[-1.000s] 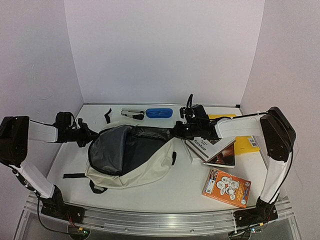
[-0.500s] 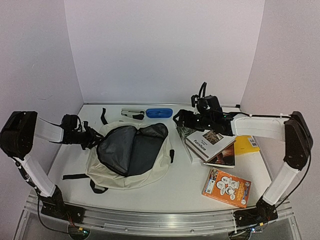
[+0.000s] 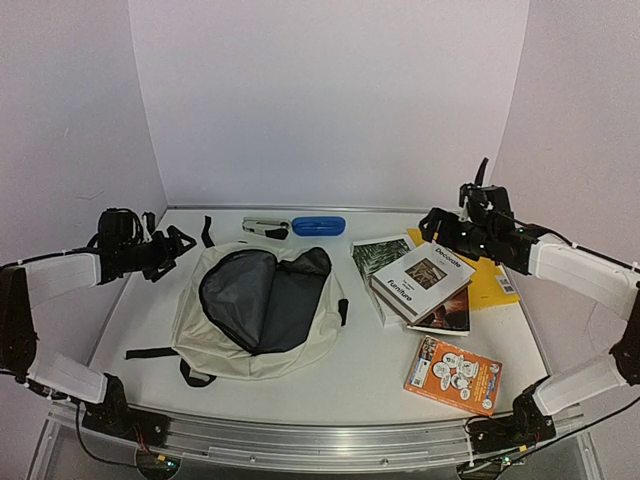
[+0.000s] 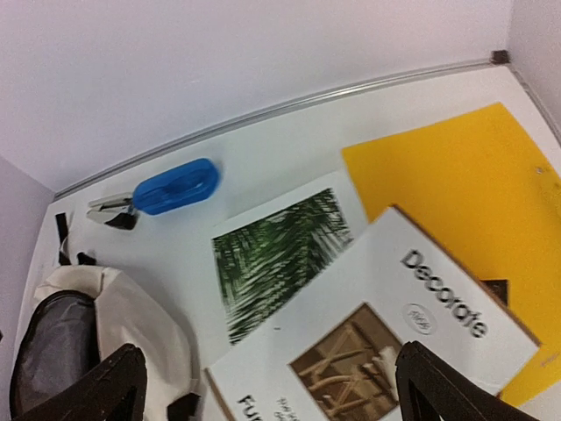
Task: Pack the student bag
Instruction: Unzip the student bag at the center of the board, then pick up the book from the center of the board.
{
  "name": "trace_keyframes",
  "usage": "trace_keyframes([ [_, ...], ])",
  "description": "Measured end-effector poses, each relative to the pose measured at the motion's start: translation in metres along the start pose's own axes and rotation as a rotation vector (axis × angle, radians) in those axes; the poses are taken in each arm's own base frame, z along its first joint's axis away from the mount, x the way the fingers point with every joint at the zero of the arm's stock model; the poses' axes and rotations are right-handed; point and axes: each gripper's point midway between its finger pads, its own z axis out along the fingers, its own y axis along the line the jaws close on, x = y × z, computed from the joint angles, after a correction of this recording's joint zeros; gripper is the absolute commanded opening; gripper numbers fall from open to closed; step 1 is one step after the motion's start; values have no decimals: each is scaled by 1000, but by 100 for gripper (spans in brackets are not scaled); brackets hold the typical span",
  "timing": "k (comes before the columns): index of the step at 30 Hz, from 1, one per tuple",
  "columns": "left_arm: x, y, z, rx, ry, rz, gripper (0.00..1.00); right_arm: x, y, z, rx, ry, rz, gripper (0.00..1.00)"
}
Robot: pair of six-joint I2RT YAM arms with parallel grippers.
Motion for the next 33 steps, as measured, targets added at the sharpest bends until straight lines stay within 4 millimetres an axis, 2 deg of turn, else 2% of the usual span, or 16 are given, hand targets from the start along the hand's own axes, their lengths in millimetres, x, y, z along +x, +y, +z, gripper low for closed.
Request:
trace_keyframes([
  [5,-4,-14,-19,3,-13,19,93,-8,-84,-9,144,-10,107,96],
  [6,-4,-17,-20,5,-11,20,93,-7,-92,-9,156,-6,119,92],
  [7,-3,-22,-22,12,-7,24,93,-3,-109,-7,176,10,150,90],
  [10,7,-34,-21,34,20,34,93,10,-126,1,181,64,197,83],
  [11,9,-36,-20,38,25,36,93,11,-127,2,182,69,203,81],
  [12,18,-45,-17,55,51,35,93,25,-132,10,171,117,233,80],
  [13,21,-47,-17,60,59,34,93,31,-134,11,168,134,242,78],
  [15,27,-54,-15,73,73,25,93,48,-136,14,154,178,278,70],
  [17,29,-57,-15,80,80,14,93,56,-135,14,145,196,293,64],
  [20,30,-57,-14,80,83,2,93,62,-135,16,133,202,315,52],
  [22,31,-57,-14,80,85,-2,93,64,-135,18,127,202,333,49],
  [33,36,-60,-12,84,99,-11,93,70,-132,29,87,190,402,15],
])
